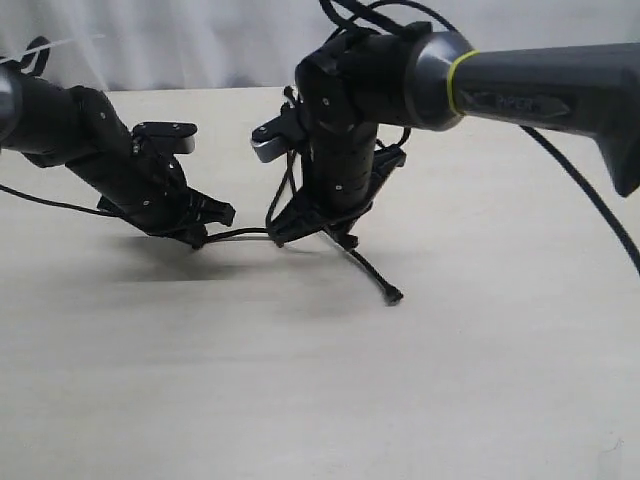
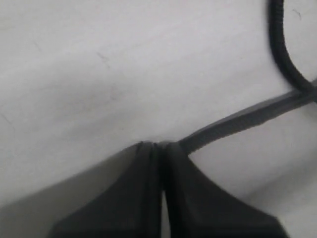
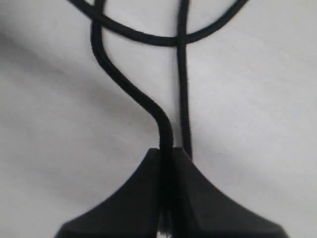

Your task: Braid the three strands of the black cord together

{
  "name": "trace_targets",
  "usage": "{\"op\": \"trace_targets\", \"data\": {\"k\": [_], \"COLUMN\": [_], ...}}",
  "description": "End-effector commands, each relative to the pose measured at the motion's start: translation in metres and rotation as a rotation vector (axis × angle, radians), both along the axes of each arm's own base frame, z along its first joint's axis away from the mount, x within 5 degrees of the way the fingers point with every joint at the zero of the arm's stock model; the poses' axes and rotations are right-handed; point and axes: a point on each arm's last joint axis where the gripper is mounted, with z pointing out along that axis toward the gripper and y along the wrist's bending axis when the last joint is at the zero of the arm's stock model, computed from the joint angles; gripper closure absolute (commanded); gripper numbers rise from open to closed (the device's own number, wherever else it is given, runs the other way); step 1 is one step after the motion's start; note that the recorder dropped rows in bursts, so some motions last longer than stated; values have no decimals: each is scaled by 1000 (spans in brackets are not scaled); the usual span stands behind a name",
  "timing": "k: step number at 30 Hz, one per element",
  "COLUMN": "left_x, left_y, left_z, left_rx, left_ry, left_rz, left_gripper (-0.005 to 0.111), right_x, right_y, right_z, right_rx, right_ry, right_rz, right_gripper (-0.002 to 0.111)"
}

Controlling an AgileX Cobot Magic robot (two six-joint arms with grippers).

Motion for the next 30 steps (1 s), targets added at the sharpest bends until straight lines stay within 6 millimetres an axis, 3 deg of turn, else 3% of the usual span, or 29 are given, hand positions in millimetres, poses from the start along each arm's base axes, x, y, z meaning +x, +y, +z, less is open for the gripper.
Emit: {"op": "trace_targets", "data": {"k": [1,3,7,11,19,23,27,30], "left_x": [-16,-16,-19,-29,-48,-52,-53,-56], "left_y": [-4,-4,-7,-22,-74,-79,-79,-79], "left_z": [-25,-25,-25,-25,-22,-22,-22,-22], "left_rx": [-6,-7,-14,-47,-105,-112,-109,-114], "left_ry": [116,123,147,221,277,317,329,357], "left_rz": [-69,-78,-92,-150,-213,-171,-174,-185], "left_gripper": [107,107,107,107,107,107,100,73], "right_x": [21,33,35,24,10,9,11,11], "right_y": [-30,-56,-74,-63,-42,-44,-47,-51], "right_z": [-8,-20,-45,-63,-55,-48,-37,-26], "right_rx": [-10,-3,-10,137,259,261,252,236], "right_ry": [-75,-88,1,170,275,269,235,207], "right_rz": [56,45,34,5,-37,-68,-69,-88], "right_gripper": [104,104,104,104,104,103,89,67]}}
